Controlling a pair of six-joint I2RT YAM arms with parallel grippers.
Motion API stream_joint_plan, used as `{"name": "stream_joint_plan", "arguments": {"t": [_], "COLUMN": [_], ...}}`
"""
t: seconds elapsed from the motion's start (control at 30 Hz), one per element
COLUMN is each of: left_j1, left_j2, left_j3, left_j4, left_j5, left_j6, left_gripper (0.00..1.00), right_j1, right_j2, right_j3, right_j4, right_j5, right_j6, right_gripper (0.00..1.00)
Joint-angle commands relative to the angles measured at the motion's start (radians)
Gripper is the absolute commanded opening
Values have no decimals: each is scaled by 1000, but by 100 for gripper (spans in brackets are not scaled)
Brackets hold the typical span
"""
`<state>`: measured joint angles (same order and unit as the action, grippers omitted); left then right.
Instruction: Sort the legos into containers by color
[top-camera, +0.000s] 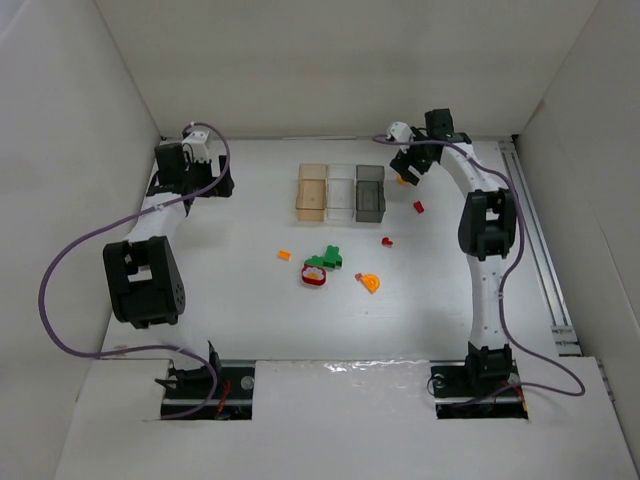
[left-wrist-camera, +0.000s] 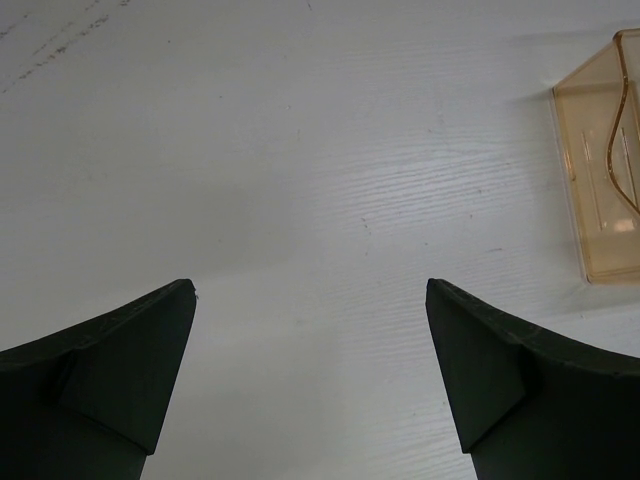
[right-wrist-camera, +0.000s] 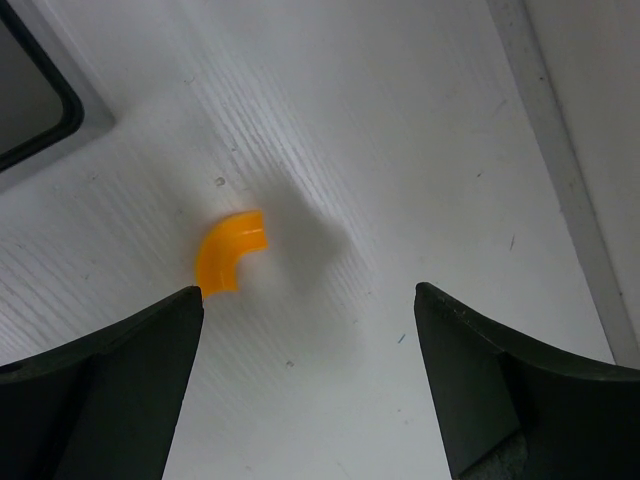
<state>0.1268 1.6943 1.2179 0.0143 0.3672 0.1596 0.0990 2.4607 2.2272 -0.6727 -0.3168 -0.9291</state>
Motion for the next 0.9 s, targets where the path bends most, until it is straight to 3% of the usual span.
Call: {"name": "stream_joint_plan", "arguments": {"t": [0.0,0.87], "left_j1": [5,14], "left_j2": [4,22], "left_j3": [37,64], "left_j4": [7,-13], "left_j5": [22,22], "left_j6": [11,20], "left_gripper": [100,100], "right_j1": [11,39], "right_j2": [11,96], "right_j3": [72,160], "right_j4": [-21,-42], "right_j5": [16,73], "right_j6": [-13,-31], "right_gripper": [91,91]}}
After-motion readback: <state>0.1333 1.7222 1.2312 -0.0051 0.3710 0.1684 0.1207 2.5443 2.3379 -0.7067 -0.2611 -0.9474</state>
